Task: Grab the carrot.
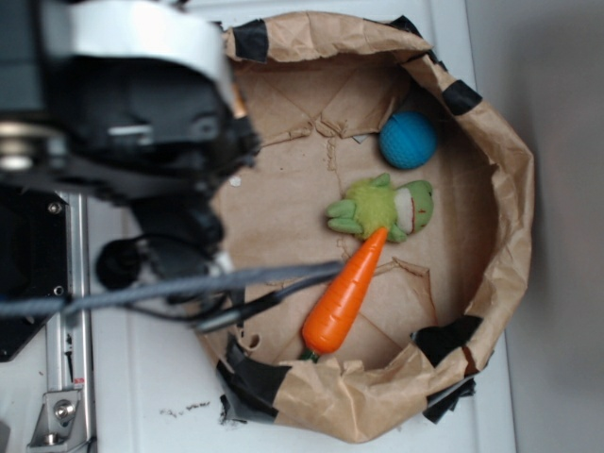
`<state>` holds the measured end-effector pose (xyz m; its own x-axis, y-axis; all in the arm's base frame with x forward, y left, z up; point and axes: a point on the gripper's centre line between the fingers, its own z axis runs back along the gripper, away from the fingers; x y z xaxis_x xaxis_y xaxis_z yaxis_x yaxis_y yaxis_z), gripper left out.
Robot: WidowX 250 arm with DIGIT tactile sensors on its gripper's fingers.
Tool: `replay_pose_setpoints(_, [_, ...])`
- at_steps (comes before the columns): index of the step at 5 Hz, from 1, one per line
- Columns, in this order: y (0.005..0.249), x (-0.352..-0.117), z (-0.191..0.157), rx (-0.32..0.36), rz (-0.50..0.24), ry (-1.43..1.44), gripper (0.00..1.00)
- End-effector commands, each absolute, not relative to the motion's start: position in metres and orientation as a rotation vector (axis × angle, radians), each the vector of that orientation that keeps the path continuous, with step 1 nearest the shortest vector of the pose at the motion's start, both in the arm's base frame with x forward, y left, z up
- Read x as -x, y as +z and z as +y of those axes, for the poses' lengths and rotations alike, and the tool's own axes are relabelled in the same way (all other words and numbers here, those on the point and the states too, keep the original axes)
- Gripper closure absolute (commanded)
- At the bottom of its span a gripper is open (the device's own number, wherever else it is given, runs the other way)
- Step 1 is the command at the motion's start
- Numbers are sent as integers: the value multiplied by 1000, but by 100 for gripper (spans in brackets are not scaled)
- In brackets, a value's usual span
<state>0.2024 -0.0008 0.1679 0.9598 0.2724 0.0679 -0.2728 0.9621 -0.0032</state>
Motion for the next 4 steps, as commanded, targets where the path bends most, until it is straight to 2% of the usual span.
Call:
replay_pose_setpoints(1, [129,-261,-40,202,-158,437,0])
replay_pose_setpoints(2, [94,-272,-51,181,-118,514,0])
replay_pose_setpoints(3, [68,-276,-65,213,-45,505,0])
replay_pose_setpoints(4, [44,-271,-85,201,14,473,0])
